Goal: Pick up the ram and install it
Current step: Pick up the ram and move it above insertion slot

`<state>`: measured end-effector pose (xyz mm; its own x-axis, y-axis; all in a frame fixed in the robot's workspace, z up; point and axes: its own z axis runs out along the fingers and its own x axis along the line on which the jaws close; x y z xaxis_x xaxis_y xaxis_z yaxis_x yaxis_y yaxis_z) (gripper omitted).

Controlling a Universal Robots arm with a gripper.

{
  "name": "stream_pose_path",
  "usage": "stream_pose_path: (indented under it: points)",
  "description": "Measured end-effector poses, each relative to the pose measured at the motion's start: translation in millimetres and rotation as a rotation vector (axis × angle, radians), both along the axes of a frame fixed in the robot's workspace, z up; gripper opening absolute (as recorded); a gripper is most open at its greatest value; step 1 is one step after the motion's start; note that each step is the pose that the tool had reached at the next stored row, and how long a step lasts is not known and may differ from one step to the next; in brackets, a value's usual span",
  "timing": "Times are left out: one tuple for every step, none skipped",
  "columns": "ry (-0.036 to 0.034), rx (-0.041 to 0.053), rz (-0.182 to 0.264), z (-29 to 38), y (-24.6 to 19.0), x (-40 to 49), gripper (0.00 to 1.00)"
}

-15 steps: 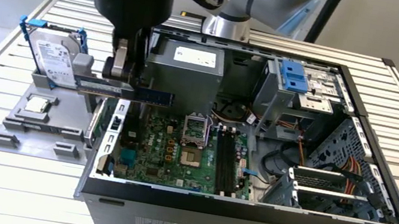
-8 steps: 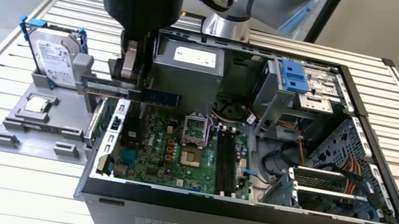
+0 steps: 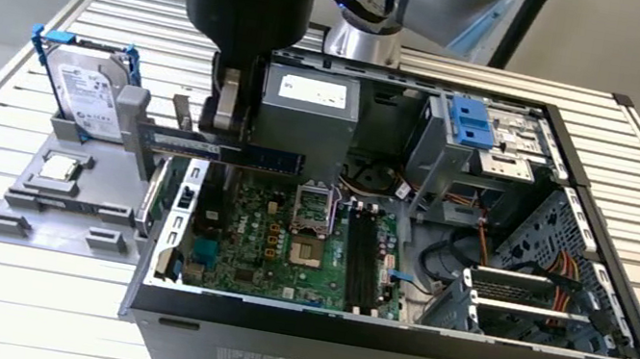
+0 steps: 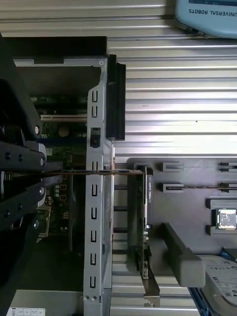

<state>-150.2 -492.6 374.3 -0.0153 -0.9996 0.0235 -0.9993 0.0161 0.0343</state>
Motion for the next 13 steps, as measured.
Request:
stream_pose_path:
  points:
    - [0.0,0.0,0.0,0.0,0.0,1.7,0.0]
    - [0.0,0.0,0.0,0.0,0.0,3.3,0.0]
    - [0.0,0.0,0.0,0.0,0.0,4.7,0.0]
    - [0.0001,0.0,0.0,0.0,0.0,6.2,0.0]
    - [0.0001,0.0,0.0,0.0,0.0,7.8,0.0]
    - [0.0001,-0.0001,0.0,0.0,0.0,9.5,0.0]
    - [0.0001,-0.0001,0.0,0.0,0.0,11.3,0.0]
    - [0.0002,-0.0001,0.0,0.0,0.0,12.9,0.0]
    - [0.0001,0.0,0.0,0.0,0.0,14.8,0.0]
    - [0.0002,0.0,0.0,0.0,0.0,16.6,0.0]
    - [0.0002,0.0,0.0,0.0,0.0,18.3,0.0]
    - [0.0002,0.0,0.0,0.0,0.0,19.9,0.0]
    - [0.0002,-0.0001,0.0,0.0,0.0,21.7,0.0]
